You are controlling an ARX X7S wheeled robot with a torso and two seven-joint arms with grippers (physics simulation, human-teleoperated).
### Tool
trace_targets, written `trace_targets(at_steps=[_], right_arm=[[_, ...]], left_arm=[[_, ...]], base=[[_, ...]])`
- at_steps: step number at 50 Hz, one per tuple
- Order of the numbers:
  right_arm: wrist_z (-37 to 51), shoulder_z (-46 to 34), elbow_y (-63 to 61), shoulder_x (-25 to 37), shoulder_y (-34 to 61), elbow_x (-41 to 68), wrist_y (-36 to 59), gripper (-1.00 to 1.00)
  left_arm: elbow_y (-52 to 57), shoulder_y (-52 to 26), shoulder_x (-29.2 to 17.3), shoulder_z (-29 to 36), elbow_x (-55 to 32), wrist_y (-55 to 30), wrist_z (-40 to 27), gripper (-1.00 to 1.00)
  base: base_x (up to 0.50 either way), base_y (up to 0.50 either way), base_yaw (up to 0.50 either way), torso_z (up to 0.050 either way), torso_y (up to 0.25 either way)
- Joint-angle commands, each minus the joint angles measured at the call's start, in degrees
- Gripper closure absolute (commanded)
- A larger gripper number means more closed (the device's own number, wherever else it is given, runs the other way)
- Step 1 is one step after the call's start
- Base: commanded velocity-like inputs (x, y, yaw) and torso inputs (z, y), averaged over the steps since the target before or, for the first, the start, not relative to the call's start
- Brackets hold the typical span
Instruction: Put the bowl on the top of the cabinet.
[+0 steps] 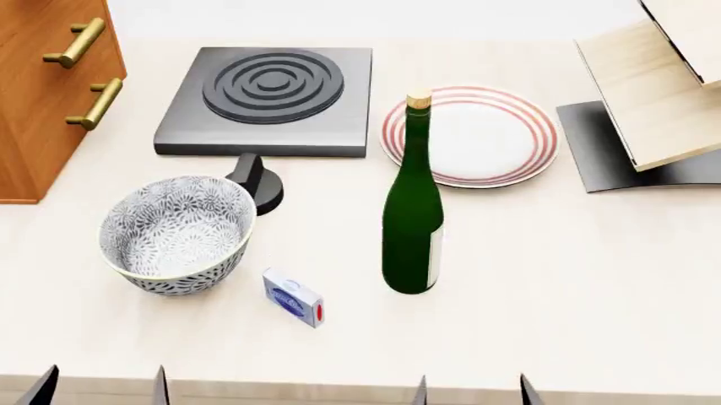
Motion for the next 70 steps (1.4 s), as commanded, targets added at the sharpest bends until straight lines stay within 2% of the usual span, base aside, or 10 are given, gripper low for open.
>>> trace_targets(at_steps=[1,3,14,23,35,70], right_arm=[[1.29,-0.67,-14.65,1.7,-0.46,0.1,8.71,-1.0],[1.18,-0.33,-19.0,2.04,-0.09,0.74,12.43,-1.0],[2.16,-0.17,-28.84,3.46,2.49,0.96,19.46,-1.0],[2.89,0.47,-28.62,3.78,3.33,2.12,19.7,-1.0],[3.82,0.55,-26.73,4.33,3.22,2.75,18.3,-1.0],[5.83,-0.03,-26.79,5.49,2.94,4.77,17.26,-1.0]], left_arm=[[9.5,0.28,-1.49,1.31,0.57,-5.48,-2.61,-1.0],[12.89,0.33,-1.81,1.65,1.12,-7.8,-2.98,-1.0],[20.92,-0.8,-2.74,2.74,1.14,-14.03,-3.65,-1.0],[24.64,-1.86,-3.48,2.69,0.2,-17.31,-4.31,-1.0],[25.25,-1.9,-4.27,3.28,-0.29,-17.69,-5.25,-1.0],[26.39,-1.85,-5.92,4.61,-2.02,-18.09,-7.15,-1.0]], base=[[0.0,0.0,0.0,0.0,0.0],[0.0,0.0,0.0,0.0,0.0],[0.0,0.0,0.0,0.0,0.0],[0.0,0.0,0.0,0.0,0.0],[0.0,0.01,0.0,0.0,0.0],[0.0,0.26,0.0,0.0,0.0]])
